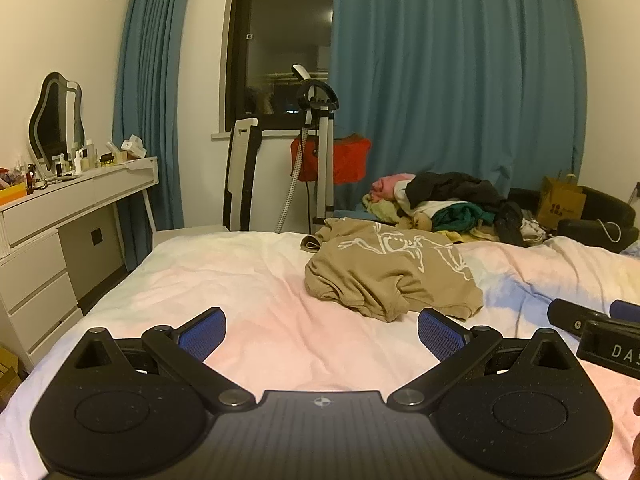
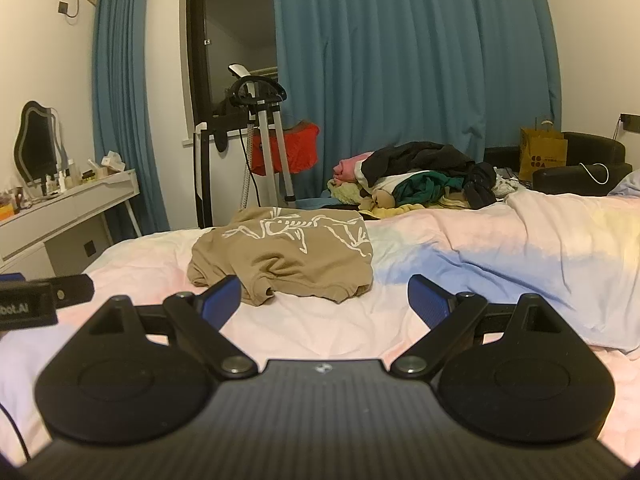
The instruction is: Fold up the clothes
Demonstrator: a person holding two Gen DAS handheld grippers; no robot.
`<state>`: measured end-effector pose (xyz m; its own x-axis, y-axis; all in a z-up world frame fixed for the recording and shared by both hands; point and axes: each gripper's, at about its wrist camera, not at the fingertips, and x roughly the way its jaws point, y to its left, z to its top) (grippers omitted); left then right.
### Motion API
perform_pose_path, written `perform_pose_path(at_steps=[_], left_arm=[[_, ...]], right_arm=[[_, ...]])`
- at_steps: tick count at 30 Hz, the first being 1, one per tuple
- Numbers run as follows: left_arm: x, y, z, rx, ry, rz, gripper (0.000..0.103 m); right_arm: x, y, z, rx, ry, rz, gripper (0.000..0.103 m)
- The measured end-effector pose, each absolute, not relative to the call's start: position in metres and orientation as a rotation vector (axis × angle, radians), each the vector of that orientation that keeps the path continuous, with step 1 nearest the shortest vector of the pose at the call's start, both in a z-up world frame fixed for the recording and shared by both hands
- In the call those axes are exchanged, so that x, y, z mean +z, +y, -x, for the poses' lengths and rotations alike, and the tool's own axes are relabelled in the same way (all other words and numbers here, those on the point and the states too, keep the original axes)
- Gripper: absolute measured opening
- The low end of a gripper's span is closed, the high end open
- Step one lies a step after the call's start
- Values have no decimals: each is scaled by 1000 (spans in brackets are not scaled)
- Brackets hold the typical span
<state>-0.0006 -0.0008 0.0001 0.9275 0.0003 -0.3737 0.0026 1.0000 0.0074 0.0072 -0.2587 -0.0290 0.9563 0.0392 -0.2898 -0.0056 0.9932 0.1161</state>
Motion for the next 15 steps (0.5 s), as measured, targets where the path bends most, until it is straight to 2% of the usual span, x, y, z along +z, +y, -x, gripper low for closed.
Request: perform_pose_path(at_steps=[15], left_arm=[[4, -16, 15, 18, 351, -40, 103]], right_arm=[[-19, -258, -4, 25, 291, -122, 92]])
